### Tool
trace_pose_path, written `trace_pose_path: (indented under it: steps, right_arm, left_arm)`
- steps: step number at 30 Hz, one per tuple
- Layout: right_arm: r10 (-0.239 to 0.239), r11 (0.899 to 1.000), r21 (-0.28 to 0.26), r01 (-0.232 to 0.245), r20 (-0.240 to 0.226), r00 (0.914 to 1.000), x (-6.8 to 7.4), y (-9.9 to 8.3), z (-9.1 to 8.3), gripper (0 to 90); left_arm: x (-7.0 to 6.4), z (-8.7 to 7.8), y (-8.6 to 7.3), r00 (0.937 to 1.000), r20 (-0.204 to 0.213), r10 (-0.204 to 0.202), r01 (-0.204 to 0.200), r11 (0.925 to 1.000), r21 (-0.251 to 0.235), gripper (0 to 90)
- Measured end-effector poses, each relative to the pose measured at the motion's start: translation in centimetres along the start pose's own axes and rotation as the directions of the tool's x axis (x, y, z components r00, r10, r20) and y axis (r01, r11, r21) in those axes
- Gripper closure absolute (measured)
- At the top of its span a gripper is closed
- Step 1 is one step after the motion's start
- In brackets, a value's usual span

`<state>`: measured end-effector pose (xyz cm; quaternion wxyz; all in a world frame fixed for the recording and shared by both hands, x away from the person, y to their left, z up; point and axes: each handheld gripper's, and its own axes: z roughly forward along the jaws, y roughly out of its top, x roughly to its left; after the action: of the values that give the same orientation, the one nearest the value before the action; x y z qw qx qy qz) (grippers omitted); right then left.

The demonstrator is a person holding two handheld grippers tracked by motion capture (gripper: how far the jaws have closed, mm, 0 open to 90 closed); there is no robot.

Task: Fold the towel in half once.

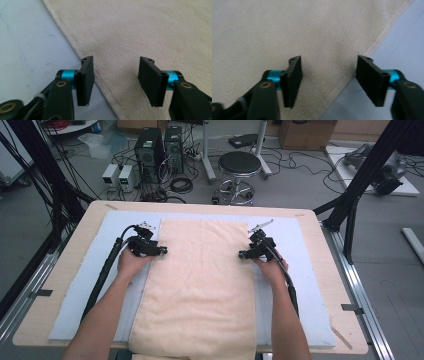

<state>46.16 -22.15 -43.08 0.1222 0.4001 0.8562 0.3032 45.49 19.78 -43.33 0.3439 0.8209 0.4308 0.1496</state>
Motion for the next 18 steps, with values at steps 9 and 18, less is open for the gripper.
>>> trace_pose_path:
  steps: [9, 18]
  right_arm:
    - [-0.03, 0.999, 0.034, 0.032, -0.061, 0.9977, 0.9, 0.5, -0.2, 78.4]
    - [-0.061, 0.998, 0.009, 0.062, -0.095, 0.9936, 0.8, 0.6, -1.5, 82.1]
  left_arm:
    - [-0.6, -0.3, 0.1, 0.9999, 0.012, 0.005, -0.005, 0.9998, 0.018, 74.3]
    - [-0.4, -1.5, 0.4, 0.9973, 0.073, 0.012, -0.012, 0.9999, 0.0, 84.2]
